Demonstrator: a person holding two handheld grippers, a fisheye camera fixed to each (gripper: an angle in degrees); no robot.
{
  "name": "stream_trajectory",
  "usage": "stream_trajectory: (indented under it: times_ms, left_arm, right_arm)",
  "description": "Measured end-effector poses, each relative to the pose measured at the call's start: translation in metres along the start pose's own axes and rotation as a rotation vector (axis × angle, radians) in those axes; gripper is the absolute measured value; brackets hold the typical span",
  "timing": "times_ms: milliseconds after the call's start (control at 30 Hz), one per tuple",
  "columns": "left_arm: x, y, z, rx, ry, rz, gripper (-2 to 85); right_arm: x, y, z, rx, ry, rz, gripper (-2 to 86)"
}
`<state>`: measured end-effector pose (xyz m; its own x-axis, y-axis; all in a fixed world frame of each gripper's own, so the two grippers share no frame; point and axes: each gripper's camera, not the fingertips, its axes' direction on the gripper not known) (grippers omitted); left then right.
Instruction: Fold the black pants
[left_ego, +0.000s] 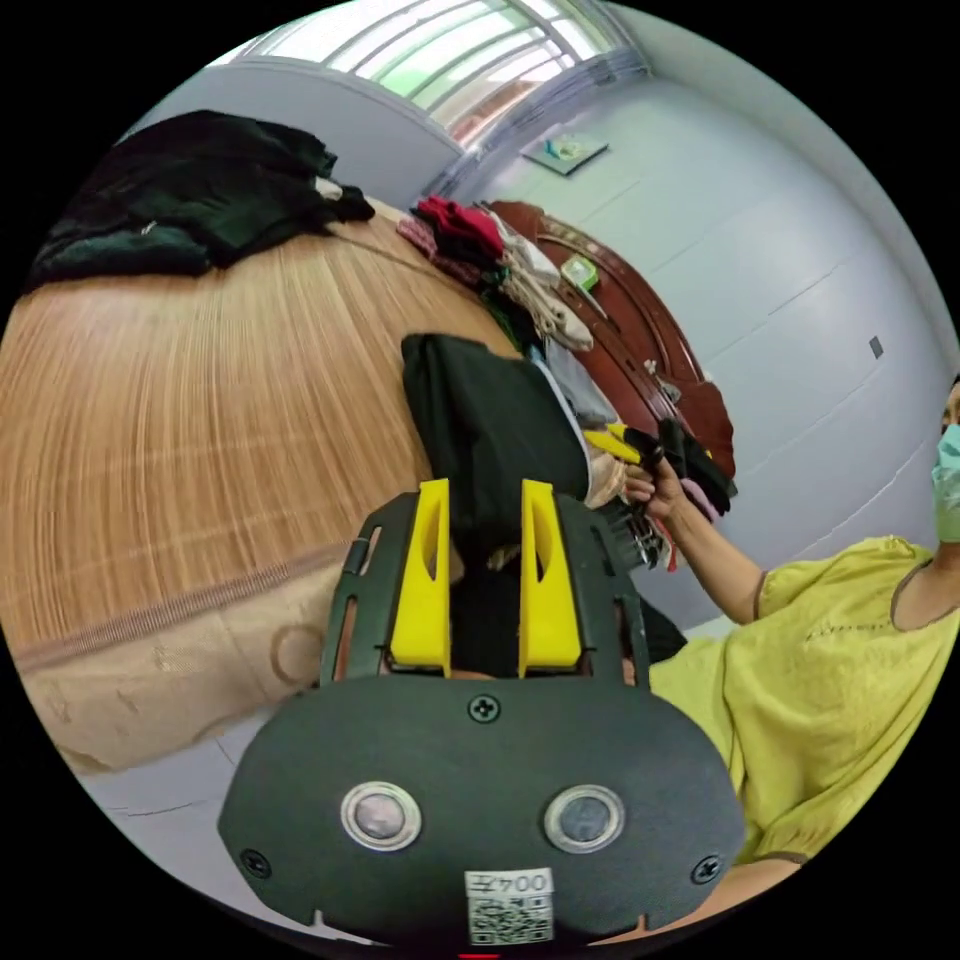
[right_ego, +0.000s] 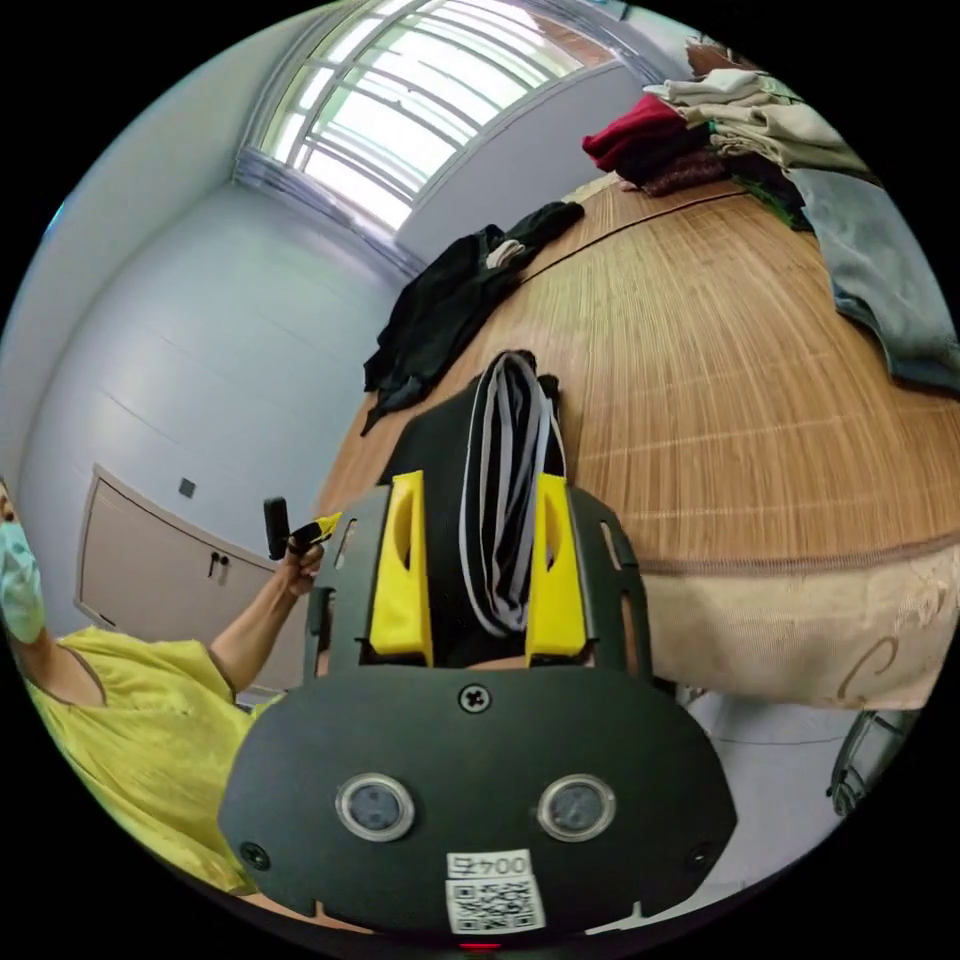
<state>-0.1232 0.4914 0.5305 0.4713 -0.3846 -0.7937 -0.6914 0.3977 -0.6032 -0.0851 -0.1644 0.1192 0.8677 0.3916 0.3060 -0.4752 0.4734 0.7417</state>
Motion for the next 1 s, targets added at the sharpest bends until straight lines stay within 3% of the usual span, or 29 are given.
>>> stream_trajectory:
  times_ms: [67,200,367,500,733,1000]
  left_arm:
    - [-0.002,-0.053,0.014,-0.01,-0.033,-0.003,12.2]
    - [-0.026,-0.123,0.07,-0.133,-0.056,-0.062,13.9]
    - [-0.052,-0.16,0.139,-0.313,0.028,-0.126,9.5]
    - [-0.009,-0.157,0.115,-0.25,-0.089,0.006,5.1]
    - [0.134,-0.16,0.042,-0.229,-0.372,0.444,3.7]
    - [0.055,-0.193,0.086,-0.224,-0.46,0.361,3.2]
  right_arm:
    - [0.007,-0.036,0.021,-0.028,-0.011,0.028,21.7]
    - [0.013,-0.078,0.062,-0.119,0.018,0.028,22.6]
    - [0.017,-0.102,0.097,-0.202,0.121,0.03,9.6]
    - [-0.011,-0.09,0.083,-0.152,0.159,-0.084,7.5]
    - [-0.096,-0.099,0.045,-0.167,0.293,-0.34,7.6]
    - [-0.046,-0.158,0.106,-0.251,0.353,-0.285,7.7]
